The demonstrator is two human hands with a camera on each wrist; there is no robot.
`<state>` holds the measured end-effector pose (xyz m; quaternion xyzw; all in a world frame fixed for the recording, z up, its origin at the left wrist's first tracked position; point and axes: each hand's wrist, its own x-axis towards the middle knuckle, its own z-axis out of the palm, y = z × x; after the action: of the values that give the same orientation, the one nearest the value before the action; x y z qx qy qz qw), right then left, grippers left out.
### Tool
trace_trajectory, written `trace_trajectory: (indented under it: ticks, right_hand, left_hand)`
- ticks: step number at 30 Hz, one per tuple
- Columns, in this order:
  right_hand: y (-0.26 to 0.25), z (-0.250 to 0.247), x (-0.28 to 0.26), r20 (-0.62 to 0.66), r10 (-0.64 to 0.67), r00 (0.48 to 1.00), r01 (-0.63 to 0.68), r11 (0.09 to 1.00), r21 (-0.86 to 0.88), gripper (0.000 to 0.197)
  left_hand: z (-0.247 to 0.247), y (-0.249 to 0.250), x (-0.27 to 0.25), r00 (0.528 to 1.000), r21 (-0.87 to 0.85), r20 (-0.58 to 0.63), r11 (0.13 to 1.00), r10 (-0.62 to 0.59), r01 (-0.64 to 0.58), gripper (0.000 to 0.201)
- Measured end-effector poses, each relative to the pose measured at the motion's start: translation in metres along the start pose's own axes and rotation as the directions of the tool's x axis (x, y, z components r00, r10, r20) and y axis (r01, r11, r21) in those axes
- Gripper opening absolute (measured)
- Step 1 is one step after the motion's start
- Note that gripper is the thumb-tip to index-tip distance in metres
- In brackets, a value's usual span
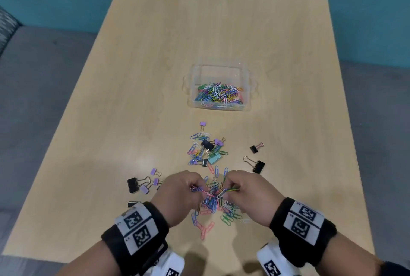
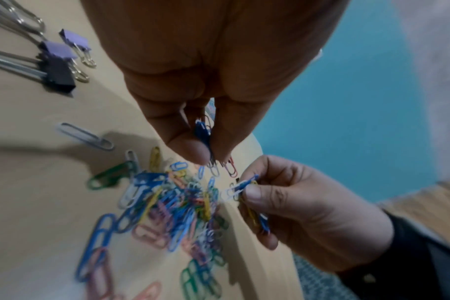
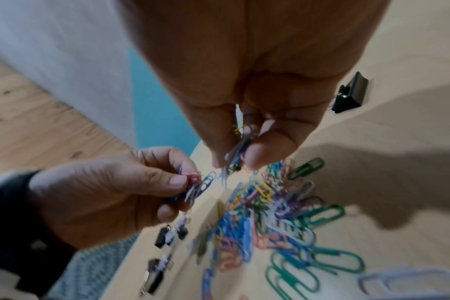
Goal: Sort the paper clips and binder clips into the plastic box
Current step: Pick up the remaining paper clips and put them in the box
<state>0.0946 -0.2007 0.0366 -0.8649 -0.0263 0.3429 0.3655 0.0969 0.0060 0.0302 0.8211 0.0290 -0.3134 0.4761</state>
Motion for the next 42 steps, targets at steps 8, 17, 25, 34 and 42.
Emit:
trace_trajectory:
  ticks: [8, 17, 25, 34, 42]
  right_hand:
    - [-0.027, -0.086, 0.053, -0.169, -0.003, 0.986, 0.079, 0.892, 0.445, 0.012]
    - [-0.053, -0.140, 0.144, -0.382, 0.122, 0.916, 0.070, 0.890, 0.451, 0.011]
    - [-0.011, -0.074, 0.065, -0.121, -0.409, 0.904, 0.231, 0.707, -0.669, 0.040]
    - [0.022, -0.048, 0.070, 0.195, -0.422, 0.885, 0.393, 0.455, -0.799, 0.052]
    - [0.020, -0.047, 0.054, 0.056, -0.401, 0.914, 0.276, 0.516, -0.811, 0.059]
  left_hand:
    - [-0.055, 0.067, 0.064, 0.996, -0.311, -0.084, 0.949, 0.033, -0.058, 0.006]
    - [-0.069, 0.121, 0.165, 0.962, -0.167, -0.263, 0.978, 0.076, -0.123, 0.011]
    - [-0.066, 0.050, 0.088, 0.941, 0.201, -0.315, 0.978, 0.125, -0.063, 0.023]
    - [-0.023, -0.015, 0.018, 0.943, 0.312, -0.259, 0.943, 0.207, -0.121, 0.022]
    - [-0.017, -0.015, 0.007, 0.922, 0.363, -0.243, 0.910, 0.302, -0.202, 0.032]
